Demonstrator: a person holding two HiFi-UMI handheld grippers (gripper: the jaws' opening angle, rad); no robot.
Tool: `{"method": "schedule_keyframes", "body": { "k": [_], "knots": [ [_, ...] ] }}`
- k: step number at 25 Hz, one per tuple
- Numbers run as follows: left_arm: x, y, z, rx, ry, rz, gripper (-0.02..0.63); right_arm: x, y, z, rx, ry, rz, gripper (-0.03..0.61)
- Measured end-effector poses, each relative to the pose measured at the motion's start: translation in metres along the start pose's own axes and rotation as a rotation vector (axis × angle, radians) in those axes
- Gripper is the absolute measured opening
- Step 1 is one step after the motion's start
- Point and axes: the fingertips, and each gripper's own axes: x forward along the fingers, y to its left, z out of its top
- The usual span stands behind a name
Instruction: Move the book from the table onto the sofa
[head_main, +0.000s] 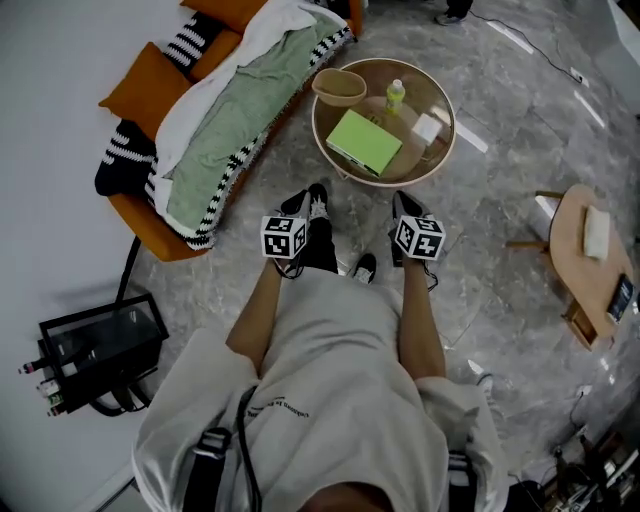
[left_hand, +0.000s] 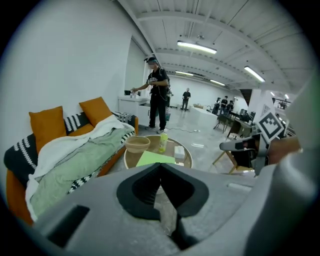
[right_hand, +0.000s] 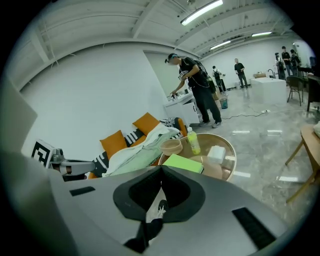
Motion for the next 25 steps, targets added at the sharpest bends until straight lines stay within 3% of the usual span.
{"method": "schedule_keyframes", "body": {
  "k": [6,15,25],
  "knots": [
    [0.053,0.001,0.03,0.037,0.009,-0.092,0.009,0.034,-0.018,0.033,0.0,-0.008,-0.044,0.006],
    [0.13,0.048,0.078,0.078,0.068,-0.209,0.009,0.106,-0.028,0.07,0.062,-0.012,-0.135,0.007],
    [0.212,0.124,0.101,0.139,0.207,-0.303,0.009,0.169,-0.03,0.064,0.164,0.054,-0.247,0.008]
  ]
}}
